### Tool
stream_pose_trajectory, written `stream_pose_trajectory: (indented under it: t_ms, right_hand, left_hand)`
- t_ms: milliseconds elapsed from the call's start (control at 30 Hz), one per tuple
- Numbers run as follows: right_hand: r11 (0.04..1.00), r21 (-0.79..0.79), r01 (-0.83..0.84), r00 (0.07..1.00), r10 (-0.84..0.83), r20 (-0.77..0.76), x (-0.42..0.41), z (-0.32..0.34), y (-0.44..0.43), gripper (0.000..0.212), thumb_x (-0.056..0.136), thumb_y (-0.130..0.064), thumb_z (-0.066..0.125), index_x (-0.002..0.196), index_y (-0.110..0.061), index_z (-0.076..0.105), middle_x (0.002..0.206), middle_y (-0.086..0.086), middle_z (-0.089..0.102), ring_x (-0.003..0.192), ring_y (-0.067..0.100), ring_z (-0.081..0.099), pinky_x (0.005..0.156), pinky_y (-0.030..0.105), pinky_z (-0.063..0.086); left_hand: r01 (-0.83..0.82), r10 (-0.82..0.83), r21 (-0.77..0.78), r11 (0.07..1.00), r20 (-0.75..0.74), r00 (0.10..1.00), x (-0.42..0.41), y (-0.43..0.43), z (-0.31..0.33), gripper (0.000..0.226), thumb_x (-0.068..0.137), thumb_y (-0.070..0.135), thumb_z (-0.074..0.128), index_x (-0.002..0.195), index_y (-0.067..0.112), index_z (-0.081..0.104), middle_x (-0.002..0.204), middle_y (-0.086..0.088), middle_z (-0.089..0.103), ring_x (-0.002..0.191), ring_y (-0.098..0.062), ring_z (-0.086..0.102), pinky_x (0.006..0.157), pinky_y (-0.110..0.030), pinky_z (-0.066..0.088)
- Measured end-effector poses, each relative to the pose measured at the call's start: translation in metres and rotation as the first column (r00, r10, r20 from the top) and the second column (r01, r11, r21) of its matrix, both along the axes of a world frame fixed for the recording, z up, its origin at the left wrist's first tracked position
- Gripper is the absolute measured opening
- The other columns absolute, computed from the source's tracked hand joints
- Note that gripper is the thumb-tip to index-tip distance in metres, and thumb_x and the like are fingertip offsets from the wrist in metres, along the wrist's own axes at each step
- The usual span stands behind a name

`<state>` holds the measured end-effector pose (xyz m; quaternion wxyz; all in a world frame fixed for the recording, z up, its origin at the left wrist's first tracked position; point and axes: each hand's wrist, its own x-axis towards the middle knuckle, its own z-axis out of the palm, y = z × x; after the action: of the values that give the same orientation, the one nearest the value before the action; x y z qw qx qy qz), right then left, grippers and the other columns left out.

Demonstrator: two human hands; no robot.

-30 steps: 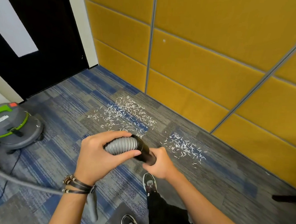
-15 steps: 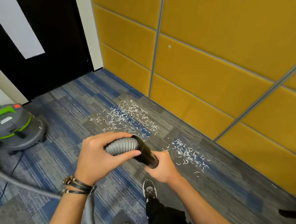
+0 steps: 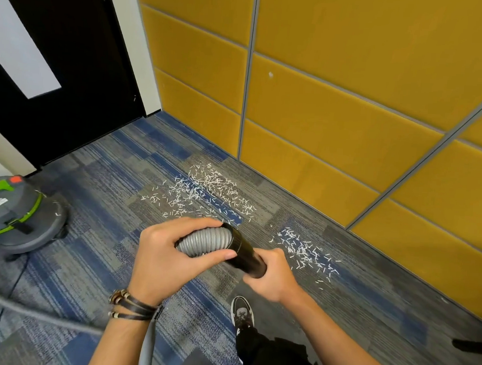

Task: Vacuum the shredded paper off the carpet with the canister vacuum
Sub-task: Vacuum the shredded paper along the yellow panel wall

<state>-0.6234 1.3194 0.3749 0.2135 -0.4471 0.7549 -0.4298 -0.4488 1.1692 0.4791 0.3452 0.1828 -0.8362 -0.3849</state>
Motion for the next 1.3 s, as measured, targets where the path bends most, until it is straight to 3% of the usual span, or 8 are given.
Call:
stream_pose_trajectory:
  t_ms: [367,533,767,933,1100,1300]
  right_hand:
    - [1.000,0.023,-0.008,1.000,0.008,0.017,-0.024,-0.009,-0.020,0.037,0.068,-0.007,0.071,0.061,-0.034,0.048,0.050,-0.015,0.049,0.044,0.008,0.043,0.049,0.022,0.033]
    - [0.995,0.088,-0.037,0.999,0.037,-0.006,-0.036,-0.013,-0.018,0.024,0.069,-0.009,0.074,0.062,-0.022,0.055,0.050,-0.013,0.052,0.045,0.007,0.048,0.051,0.018,0.034]
    - [0.995,0.072,-0.064,0.998,0.063,0.013,-0.053,-0.006,-0.041,0.028,0.068,-0.015,0.070,0.062,-0.034,0.050,0.049,-0.017,0.051,0.044,0.007,0.047,0.050,0.020,0.035]
    - [0.997,0.052,-0.053,0.999,0.053,0.000,-0.071,-0.010,-0.058,0.038,0.072,-0.006,0.072,0.062,-0.034,0.048,0.050,-0.014,0.048,0.044,0.007,0.044,0.049,0.023,0.033]
    - [0.999,0.032,-0.044,0.999,0.044,0.018,-0.079,-0.011,-0.048,0.046,0.072,-0.002,0.073,0.063,-0.038,0.047,0.050,-0.019,0.051,0.044,0.006,0.045,0.050,0.015,0.030]
    - [0.998,0.065,0.020,1.000,-0.019,-0.012,-0.096,-0.021,-0.019,0.038,0.070,-0.008,0.071,0.060,-0.037,0.048,0.050,-0.016,0.050,0.044,0.008,0.042,0.050,0.017,0.029]
  left_hand:
    - [0.033,-0.033,-0.014,0.999,0.025,0.999,-0.023,-0.020,-0.002,0.047,0.066,0.052,0.095,0.105,0.028,0.082,0.100,0.020,0.077,0.093,-0.003,0.075,0.086,-0.024,0.058]
    - [-0.020,0.019,0.022,1.000,0.053,0.998,-0.027,-0.027,-0.015,0.047,0.069,0.054,0.092,0.108,0.030,0.082,0.100,0.020,0.078,0.094,-0.006,0.075,0.086,-0.033,0.061]
    - [-0.051,0.051,-0.001,0.999,0.048,0.998,-0.043,-0.030,-0.010,0.047,0.068,0.057,0.091,0.107,0.031,0.082,0.098,0.022,0.077,0.091,-0.004,0.074,0.085,-0.029,0.060]
    - [-0.050,0.052,-0.033,0.998,0.068,0.996,-0.061,-0.036,-0.010,0.048,0.068,0.058,0.090,0.107,0.032,0.082,0.097,0.022,0.076,0.090,0.001,0.072,0.084,-0.022,0.058]
    - [0.000,0.000,-0.002,1.000,0.067,0.998,-0.074,-0.034,-0.013,0.048,0.066,0.061,0.090,0.105,0.034,0.081,0.100,0.024,0.076,0.094,0.000,0.073,0.086,-0.026,0.059]
    - [0.047,-0.050,0.041,0.998,0.092,0.994,-0.094,-0.028,-0.018,0.049,0.067,0.062,0.090,0.107,0.035,0.081,0.103,0.025,0.077,0.096,0.001,0.073,0.086,-0.033,0.062]
